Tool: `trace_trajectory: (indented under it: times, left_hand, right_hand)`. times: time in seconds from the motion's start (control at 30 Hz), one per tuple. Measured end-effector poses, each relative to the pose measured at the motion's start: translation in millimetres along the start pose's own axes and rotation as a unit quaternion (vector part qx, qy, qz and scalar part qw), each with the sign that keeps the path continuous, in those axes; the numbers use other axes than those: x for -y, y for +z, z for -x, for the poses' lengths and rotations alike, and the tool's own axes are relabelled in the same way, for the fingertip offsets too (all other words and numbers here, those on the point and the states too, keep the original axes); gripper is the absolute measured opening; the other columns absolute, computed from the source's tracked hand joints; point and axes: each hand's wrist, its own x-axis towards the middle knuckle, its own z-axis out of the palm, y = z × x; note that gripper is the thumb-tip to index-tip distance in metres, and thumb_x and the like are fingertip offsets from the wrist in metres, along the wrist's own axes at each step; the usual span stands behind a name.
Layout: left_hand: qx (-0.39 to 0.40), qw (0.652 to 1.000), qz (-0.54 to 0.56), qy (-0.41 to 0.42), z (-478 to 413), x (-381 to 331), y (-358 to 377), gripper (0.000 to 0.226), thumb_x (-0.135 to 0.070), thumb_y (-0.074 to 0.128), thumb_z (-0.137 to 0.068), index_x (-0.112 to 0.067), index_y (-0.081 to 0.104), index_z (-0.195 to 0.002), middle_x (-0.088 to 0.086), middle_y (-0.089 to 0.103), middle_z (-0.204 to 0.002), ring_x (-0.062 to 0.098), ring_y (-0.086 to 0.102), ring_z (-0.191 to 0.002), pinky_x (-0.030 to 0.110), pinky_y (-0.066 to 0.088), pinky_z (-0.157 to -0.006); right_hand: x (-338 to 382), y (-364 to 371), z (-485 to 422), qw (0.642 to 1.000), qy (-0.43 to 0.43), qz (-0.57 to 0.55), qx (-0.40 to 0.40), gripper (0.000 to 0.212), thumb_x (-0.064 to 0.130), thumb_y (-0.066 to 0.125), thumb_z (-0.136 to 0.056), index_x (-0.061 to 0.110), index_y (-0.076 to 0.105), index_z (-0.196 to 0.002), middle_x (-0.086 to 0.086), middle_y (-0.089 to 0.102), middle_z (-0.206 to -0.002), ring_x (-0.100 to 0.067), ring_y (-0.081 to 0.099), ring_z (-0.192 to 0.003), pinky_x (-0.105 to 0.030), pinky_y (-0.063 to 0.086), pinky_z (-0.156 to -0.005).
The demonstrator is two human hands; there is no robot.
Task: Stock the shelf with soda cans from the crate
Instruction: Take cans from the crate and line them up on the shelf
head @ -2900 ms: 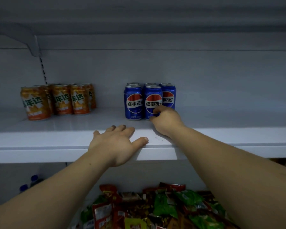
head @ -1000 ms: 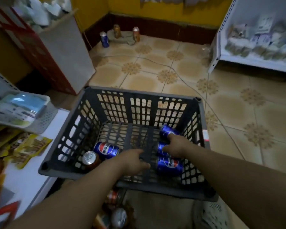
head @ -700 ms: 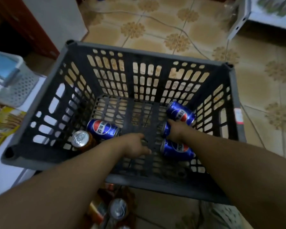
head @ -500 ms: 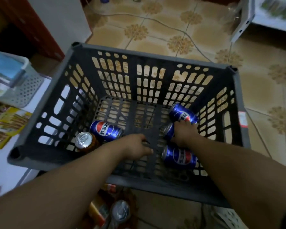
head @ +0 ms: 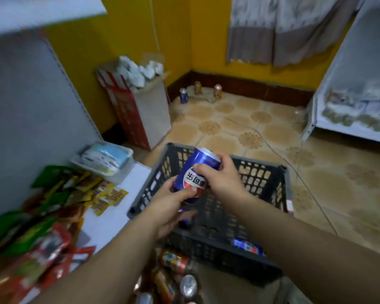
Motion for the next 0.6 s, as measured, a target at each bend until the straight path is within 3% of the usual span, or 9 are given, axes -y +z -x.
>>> trace_trajectory:
  times: [0.07, 0.17, 0.27, 0.33, 0.4, 0.47, 0.6]
  left_hand:
    - [-0.016, 0.998, 0.053, 0.034, 47, -30, -19, 0.034, -0.001, 0.059, -0.086, -0.023, 0.053, -0.112, 0.006, 0.068, -0.098, 0.023, 0.065, -0.082, 0.047, 0.054, -0.076]
    - [-0.081, 0.988, 0.083, 0.105, 114, -70, -54, 0.035, -0.003, 0.062, -0.085, -0.021, 0.051, -0.113, 0.010, 0.065, -0.105, 0.023, 0.065, -0.077, 0.045, 0.055, -0.072]
    - [-0.177, 0.961, 0.119, 0.177, 178, -106, -86, 0.033, -0.015, 0.066, -0.085, -0.009, 0.051, -0.115, 0.015, 0.065, -0.092, 0.022, 0.063, -0.071, 0.035, 0.054, -0.059]
    - [-0.219, 0.936, 0.158, 0.225, 219, -125, -102, 0.033, -0.019, 0.064, -0.088, 0.002, 0.056, -0.112, 0.018, 0.066, -0.086, 0.023, 0.064, -0.068, 0.034, 0.056, -0.062]
    - [-0.217, 0.929, 0.156, 0.257, 263, -137, -119, 0.026, -0.021, 0.059, -0.092, -0.004, 0.059, -0.111, 0.016, 0.068, -0.093, 0.024, 0.065, -0.075, 0.040, 0.055, -0.077]
    - [-0.211, 0.937, 0.106, 0.256, 308, -145, -140, 0.023, -0.024, 0.060, -0.091, -0.018, 0.056, -0.113, 0.008, 0.068, -0.091, 0.025, 0.065, -0.073, 0.042, 0.052, -0.074]
    - [-0.254, 0.927, 0.033, 0.275, 386, -158, -192, 0.040, -0.017, 0.069, -0.083, -0.017, 0.052, -0.119, 0.010, 0.071, -0.097, 0.025, 0.068, -0.079, 0.040, 0.056, -0.063]
  right_hand:
    - [39, 18, 30, 0.999, -0.005, -0.044, 0.016, 0.042, 0.022, 0.075, -0.078, 0.014, 0.050, -0.110, -0.008, 0.064, -0.101, -0.017, 0.064, -0.079, -0.031, 0.051, -0.065]
    - [92, 43, 73, 0.996, -0.011, -0.059, 0.065, 0.038, 0.026, 0.066, -0.088, 0.016, 0.048, -0.120, -0.010, 0.063, -0.105, -0.020, 0.064, -0.081, -0.033, 0.052, -0.070]
    - [131, 82, 132, 0.980, -0.005, -0.043, 0.192, 0.013, 0.028, 0.054, -0.095, 0.018, 0.059, -0.102, -0.010, 0.068, -0.098, -0.021, 0.064, -0.076, -0.032, 0.050, -0.064]
    - [151, 111, 173, 0.965, -0.028, -0.022, 0.259, 0.015, 0.031, 0.056, -0.095, 0.017, 0.061, -0.100, -0.006, 0.070, -0.090, -0.020, 0.065, -0.075, -0.032, 0.052, -0.061]
    - [170, 138, 214, 0.952, -0.079, 0.019, 0.296, 0.036, 0.037, 0.069, -0.085, 0.018, 0.059, -0.114, -0.007, 0.069, -0.101, -0.021, 0.068, -0.084, -0.038, 0.058, -0.069]
    - [184, 159, 247, 0.938, -0.117, 0.060, 0.322, 0.049, 0.040, 0.073, -0.079, 0.020, 0.058, -0.121, -0.004, 0.068, -0.106, -0.021, 0.068, -0.092, -0.043, 0.057, -0.083]
    - [201, 201, 302, 0.895, -0.171, 0.136, 0.389, 0.050, 0.033, 0.068, -0.087, 0.024, 0.050, -0.133, 0.004, 0.064, -0.117, -0.013, 0.063, -0.103, -0.030, 0.052, -0.086]
